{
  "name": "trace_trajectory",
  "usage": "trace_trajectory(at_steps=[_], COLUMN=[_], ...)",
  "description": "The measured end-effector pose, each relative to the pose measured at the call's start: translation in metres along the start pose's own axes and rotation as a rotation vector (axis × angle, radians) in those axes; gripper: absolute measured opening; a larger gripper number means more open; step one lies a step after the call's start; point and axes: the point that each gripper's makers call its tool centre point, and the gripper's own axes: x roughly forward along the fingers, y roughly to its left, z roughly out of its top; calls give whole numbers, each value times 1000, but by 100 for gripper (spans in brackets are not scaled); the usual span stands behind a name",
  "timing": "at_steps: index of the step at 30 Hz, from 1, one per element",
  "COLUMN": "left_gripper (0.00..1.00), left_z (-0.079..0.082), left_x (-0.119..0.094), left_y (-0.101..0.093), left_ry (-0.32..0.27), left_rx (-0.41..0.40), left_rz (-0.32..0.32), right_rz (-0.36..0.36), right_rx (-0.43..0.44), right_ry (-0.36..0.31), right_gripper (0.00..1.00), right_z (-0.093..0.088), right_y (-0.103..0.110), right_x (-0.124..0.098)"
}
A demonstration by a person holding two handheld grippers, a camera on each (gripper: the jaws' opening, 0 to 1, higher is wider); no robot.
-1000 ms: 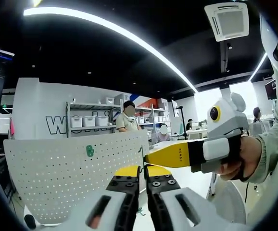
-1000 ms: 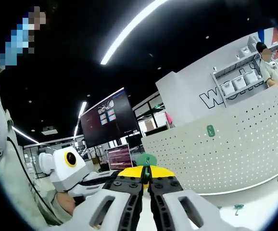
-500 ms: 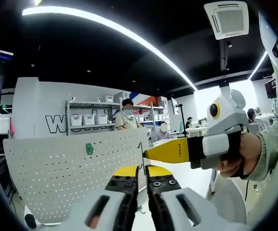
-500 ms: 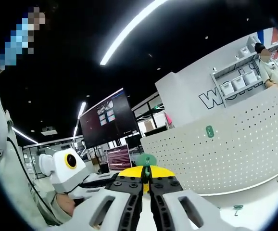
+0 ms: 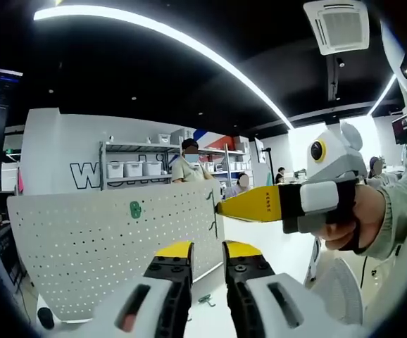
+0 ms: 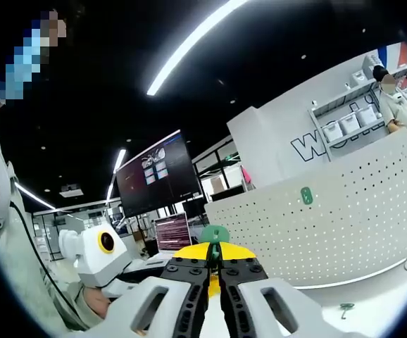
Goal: Insert the hook assembly into the mounting plate slot until the hook locks in place.
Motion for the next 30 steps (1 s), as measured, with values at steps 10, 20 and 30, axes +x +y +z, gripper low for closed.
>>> trace_trajectory(at_steps=[10, 20, 30], left_gripper=[22, 28, 34], left_z=[-22, -62, -90], left_x=[-5, -15, -27], left_y=[5, 9, 9], left_ry=[61, 172, 249], left_rx=[-7, -29, -61], left_rz=[23, 42, 57], right_rz=[-21, -42, -80], right_rx=[-21, -31, -61], right_ry=[-8, -23, -43], right_gripper=[1, 1, 1], right_z=[3, 9, 20], right_y=[-8, -16, -29], right_x=[-1, -4, -8])
